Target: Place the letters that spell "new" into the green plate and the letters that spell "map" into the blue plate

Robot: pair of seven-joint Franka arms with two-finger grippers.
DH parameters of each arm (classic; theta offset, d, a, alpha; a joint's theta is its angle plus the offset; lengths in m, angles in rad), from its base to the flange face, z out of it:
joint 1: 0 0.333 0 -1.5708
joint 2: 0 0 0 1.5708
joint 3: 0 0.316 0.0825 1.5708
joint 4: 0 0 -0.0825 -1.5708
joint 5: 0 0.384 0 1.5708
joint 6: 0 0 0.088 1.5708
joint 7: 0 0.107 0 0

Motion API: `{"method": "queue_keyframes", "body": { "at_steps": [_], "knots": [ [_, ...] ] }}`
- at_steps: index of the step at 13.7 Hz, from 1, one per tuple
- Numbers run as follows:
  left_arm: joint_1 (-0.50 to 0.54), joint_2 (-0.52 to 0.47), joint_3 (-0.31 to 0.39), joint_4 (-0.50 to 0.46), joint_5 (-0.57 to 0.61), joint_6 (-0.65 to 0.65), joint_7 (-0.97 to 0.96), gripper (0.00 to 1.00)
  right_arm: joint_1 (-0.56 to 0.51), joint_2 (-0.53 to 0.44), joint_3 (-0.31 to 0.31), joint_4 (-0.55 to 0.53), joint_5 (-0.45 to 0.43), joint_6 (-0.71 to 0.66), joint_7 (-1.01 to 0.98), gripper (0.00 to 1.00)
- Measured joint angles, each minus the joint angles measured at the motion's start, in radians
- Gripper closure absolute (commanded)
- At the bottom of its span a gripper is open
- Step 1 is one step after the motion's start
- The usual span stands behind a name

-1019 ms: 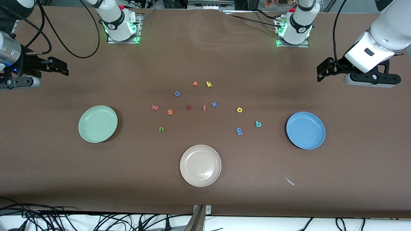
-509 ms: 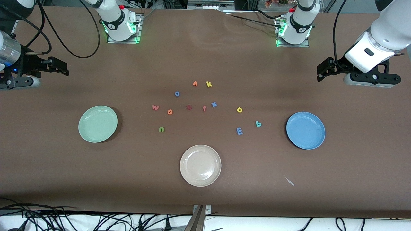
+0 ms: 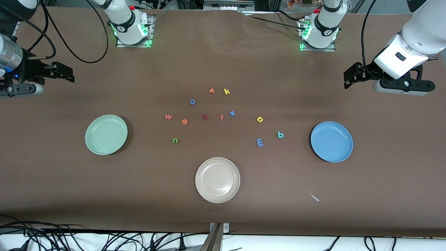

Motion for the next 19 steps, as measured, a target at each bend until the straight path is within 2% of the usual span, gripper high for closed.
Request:
{"method": "queue_keyframes", "body": {
  "at_steps": [9,19],
  "knots": [
    [0.0,0.0,0.0,0.0,0.0,0.0,0.0,0.0,0.0,0.0,-0.001,0.0,0.0,0.007,0.0,0.0],
    [0.0,0.0,0.0,0.0,0.0,-0.001,0.0,0.0,-0.001,0.001,-0.003,0.0,0.0,0.092,0.0,0.0]
  ]
}}
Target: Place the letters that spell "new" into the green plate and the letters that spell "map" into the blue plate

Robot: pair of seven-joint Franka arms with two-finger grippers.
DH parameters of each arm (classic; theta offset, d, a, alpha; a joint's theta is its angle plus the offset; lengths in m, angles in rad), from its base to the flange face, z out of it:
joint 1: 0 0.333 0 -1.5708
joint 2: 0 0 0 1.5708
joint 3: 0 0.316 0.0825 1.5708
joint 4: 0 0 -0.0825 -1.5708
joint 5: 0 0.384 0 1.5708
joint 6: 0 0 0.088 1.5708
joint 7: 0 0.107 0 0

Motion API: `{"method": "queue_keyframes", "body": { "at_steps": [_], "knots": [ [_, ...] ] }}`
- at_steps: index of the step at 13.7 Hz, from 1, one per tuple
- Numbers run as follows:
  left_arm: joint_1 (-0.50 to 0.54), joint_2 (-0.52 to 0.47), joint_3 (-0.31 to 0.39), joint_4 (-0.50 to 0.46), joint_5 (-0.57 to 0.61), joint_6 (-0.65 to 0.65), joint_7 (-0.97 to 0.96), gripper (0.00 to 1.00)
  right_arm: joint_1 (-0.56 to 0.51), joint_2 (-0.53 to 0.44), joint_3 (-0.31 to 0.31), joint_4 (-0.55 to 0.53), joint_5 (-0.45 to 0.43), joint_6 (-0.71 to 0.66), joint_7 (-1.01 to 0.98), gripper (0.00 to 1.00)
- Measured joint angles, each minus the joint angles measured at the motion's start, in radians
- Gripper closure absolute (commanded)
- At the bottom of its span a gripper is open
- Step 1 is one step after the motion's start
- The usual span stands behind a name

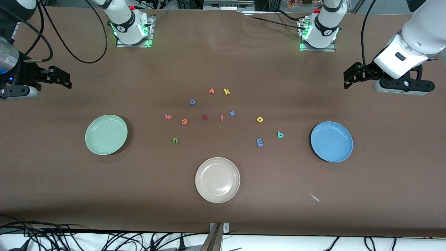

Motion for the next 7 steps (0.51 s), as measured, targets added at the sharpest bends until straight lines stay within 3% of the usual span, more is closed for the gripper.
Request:
{"method": "queue_keyframes", "body": {
  "at_steps": [7],
  "knots": [
    [0.0,0.0,0.0,0.0,0.0,-0.005,0.0,0.0,0.0,0.002,0.0,0.0,0.0,0.011,0.0,0.0]
  ]
}}
